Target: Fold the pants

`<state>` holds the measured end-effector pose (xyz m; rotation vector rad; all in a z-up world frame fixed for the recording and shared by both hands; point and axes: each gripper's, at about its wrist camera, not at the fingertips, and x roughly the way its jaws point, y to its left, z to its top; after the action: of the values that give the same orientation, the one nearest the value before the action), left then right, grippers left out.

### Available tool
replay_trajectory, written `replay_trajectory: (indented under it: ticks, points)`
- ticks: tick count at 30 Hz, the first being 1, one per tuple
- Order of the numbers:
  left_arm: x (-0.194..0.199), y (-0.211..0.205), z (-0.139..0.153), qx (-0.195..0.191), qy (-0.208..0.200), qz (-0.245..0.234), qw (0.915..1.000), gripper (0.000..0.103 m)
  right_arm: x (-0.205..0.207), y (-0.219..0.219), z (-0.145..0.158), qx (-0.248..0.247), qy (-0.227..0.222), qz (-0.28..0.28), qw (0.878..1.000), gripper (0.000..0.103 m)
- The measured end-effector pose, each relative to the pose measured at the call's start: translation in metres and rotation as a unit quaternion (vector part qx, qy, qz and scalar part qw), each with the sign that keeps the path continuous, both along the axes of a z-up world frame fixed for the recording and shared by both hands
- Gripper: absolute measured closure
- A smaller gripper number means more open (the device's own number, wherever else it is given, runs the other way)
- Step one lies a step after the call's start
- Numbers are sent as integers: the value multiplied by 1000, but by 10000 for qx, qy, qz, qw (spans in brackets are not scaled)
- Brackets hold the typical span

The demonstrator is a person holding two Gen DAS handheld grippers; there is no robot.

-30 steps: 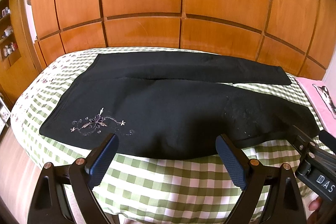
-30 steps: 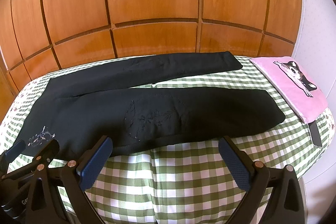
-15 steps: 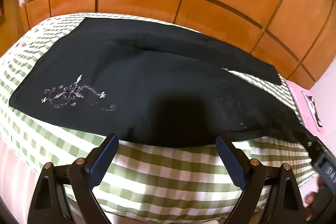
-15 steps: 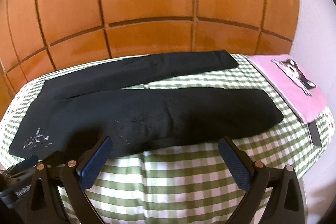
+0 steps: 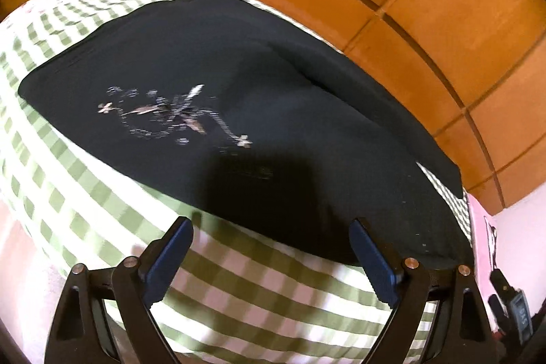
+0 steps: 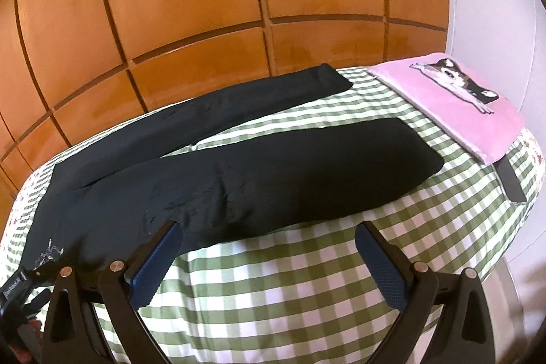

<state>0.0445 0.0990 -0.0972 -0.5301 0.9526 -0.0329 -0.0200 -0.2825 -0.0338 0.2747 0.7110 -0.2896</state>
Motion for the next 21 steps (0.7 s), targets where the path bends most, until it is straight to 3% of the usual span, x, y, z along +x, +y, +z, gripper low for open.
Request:
replay_trajectory:
  ticks: [3,6,11,14,17,21]
  points:
    - [-1,10,-5,-13,58,-64,10000,11,-3,-8,0,-92,-117,-78,9999,0]
    - [-5,26,-5,-151,-52,70,9998,11,-1,-23,-6,141,-120,-81,9998,0]
    - [-9,63,-9,-333,-244,703,9967,11,-6,-64,-27,985,180,-433,9940,0]
    - [-15,83,-16,-538,-298,1084,9922,11,-14,-92,-39,1456,248,-795,9858,11]
    - [-21,95,-16,-698,-444,1128,9902,9,-21,-117,-51,1852,236,-1104,9762,13]
    - [-21,95,-15,-477,-524,958,9929,5,-24,-140,-62,2229,62,-1247,9668,15]
